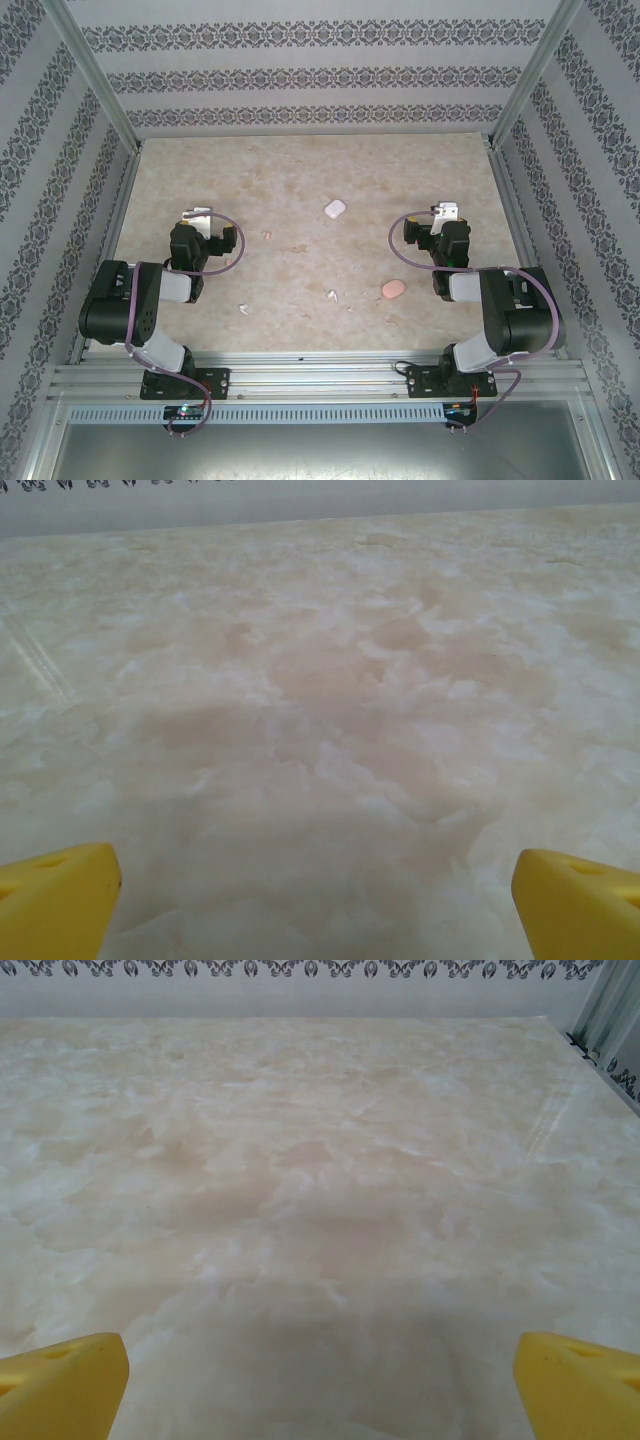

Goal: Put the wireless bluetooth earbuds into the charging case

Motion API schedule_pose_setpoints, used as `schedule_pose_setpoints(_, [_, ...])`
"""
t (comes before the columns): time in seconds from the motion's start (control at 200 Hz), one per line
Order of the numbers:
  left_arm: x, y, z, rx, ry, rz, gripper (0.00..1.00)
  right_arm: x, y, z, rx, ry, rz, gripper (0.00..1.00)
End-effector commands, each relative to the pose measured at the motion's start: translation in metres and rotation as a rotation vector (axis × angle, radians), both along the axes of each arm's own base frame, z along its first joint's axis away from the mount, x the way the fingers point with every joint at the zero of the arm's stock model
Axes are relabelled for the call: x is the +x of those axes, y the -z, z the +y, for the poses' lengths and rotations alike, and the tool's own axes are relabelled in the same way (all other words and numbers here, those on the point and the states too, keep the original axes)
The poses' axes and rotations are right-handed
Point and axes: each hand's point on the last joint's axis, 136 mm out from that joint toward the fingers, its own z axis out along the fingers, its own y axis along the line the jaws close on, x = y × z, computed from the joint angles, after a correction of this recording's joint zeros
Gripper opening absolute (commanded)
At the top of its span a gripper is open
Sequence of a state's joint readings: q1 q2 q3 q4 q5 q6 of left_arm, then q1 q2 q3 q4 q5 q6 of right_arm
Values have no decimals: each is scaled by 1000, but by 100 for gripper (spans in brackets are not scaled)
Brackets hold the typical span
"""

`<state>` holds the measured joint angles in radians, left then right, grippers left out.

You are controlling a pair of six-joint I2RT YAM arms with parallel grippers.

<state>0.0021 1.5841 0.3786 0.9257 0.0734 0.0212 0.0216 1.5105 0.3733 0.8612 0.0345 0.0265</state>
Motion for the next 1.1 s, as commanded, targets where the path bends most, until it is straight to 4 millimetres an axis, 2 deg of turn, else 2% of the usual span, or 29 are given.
schedule_pose_setpoints(0.0, [4, -3, 6, -10, -24, -4, 100, 6, -11, 0, 7, -10, -35, 98])
schedule_pose_setpoints(0.689, [4, -4, 6, -12, -26, -4, 100, 6, -12, -1, 9, -9, -39, 98])
schedule_pose_setpoints(0.814, [5, -6, 7, -12, -32, -7, 100, 6, -19, 4, 6, -35, -33, 98])
schedule_pose_setpoints(0.859, [5, -8, 8, -11, -40, -3, 100, 6, -28, 4, 6, -38, -31, 98])
schedule_pose_setpoints(0.989, [7, -17, 16, -10, -86, 17, 100, -2, -38, 2, 94, 17, 129, 98])
schedule_pose_setpoints(1.094, [8, -25, 17, -9, -95, 39, 100, -19, -40, 5, 195, 72, 297, 98])
